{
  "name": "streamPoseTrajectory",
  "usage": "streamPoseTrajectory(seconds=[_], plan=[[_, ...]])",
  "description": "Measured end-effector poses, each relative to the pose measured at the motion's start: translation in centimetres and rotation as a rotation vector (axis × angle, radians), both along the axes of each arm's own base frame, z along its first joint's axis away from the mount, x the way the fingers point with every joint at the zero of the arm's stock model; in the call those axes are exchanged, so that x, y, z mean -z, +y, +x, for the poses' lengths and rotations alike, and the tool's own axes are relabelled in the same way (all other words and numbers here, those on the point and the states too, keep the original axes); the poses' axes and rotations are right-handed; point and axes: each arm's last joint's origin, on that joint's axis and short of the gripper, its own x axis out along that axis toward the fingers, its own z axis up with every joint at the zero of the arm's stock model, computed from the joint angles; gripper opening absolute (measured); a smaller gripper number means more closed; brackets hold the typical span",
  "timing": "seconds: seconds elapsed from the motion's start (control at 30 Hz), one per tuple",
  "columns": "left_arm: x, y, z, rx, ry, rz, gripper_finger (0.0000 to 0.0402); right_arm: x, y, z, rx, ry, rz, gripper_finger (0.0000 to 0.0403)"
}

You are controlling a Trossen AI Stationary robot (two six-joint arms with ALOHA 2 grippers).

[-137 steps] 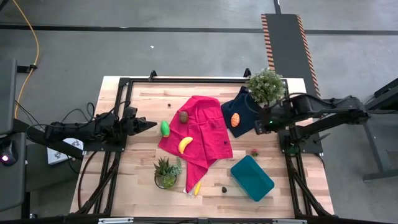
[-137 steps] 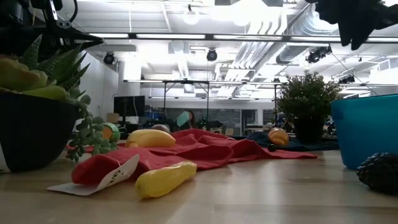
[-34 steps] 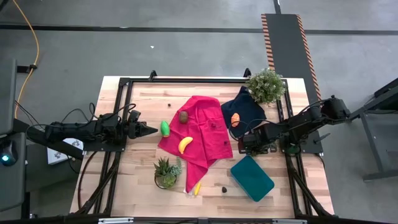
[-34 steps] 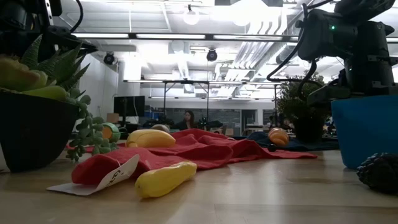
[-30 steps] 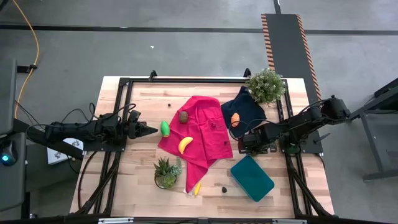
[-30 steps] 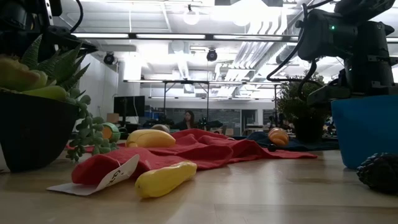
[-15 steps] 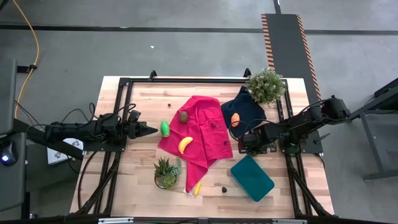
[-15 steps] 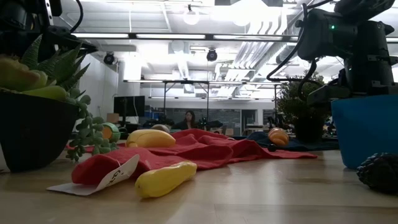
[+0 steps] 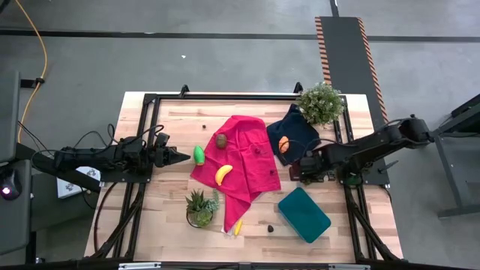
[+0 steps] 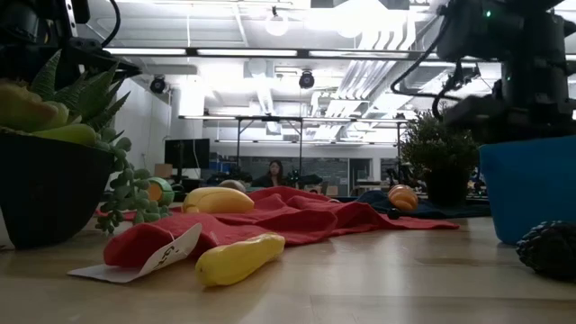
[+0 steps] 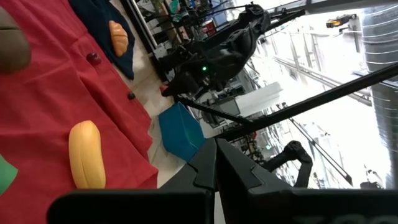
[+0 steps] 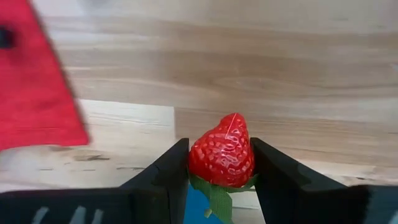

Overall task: Pick and placing Produce into tupperware
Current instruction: Put the strawberry into the blue bin

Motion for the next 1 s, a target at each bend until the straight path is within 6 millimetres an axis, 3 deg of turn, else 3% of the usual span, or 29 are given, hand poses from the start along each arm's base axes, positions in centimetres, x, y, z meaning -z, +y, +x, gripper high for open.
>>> streamPoseTrajectory(seconds=[0.5,1.0], plan=[[0.0,0.0,0.0,-0.014,0.0,0.0,0.0001,-4.4,-1.2,-2.2,0.021,-0.291,-0.077,0.0134],[0.0,0.1,0.0,-0.038,0.005,0.0,0.0001,-7.2,-1.3,-2.7,-0.201,-0.6,-0.17,0.0134]])
